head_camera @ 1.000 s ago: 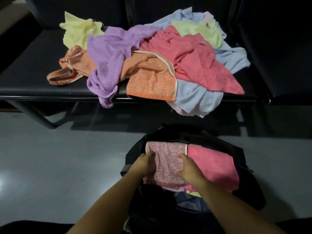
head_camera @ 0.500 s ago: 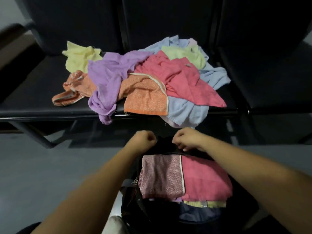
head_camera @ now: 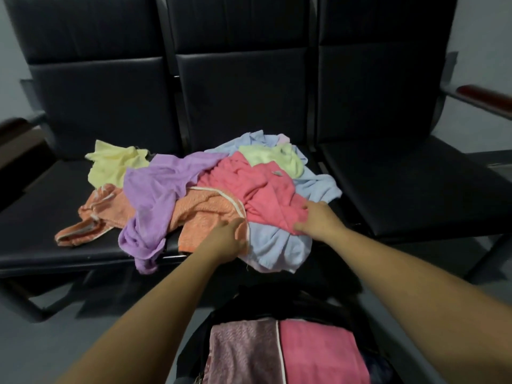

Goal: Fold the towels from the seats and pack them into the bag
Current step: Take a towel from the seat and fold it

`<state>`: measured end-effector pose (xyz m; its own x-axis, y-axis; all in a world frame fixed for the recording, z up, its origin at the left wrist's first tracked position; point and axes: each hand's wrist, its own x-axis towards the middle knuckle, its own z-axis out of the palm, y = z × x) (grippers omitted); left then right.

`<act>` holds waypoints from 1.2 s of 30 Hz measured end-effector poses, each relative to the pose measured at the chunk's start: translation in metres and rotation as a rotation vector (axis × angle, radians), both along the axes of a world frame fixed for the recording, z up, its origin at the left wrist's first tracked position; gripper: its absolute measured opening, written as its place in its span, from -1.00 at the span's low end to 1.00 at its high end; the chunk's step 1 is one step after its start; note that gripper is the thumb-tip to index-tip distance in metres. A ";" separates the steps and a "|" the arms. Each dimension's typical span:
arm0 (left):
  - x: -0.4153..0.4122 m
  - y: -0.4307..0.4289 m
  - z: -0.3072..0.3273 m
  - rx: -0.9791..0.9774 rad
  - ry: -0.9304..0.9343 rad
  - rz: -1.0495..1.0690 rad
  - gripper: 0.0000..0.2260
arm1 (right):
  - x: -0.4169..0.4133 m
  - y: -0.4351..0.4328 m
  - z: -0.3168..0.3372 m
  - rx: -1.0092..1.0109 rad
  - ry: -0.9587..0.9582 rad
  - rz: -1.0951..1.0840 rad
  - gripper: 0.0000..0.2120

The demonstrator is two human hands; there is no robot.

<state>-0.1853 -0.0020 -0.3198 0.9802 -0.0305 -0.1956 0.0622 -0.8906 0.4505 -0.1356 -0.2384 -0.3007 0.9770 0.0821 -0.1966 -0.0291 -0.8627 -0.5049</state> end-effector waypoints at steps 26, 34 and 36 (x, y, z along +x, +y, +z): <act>-0.004 -0.042 0.189 -0.808 -0.421 -0.031 -0.19 | -0.063 -0.009 0.289 1.385 -0.548 0.093 -0.90; -0.044 -0.099 0.258 -0.891 -0.400 -0.161 -0.88 | -0.114 -0.059 0.331 1.417 -0.485 0.017 -0.92; -0.059 -0.104 0.278 -1.136 -0.311 -0.182 -0.87 | -0.121 -0.077 0.339 1.452 -0.503 -0.036 -0.97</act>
<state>-0.2441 -0.1060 -0.0418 0.9443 -0.1759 0.2782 -0.2748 0.0438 0.9605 -0.2563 -0.3152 0.0385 0.9212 -0.1193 0.3703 0.3875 0.3642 -0.8469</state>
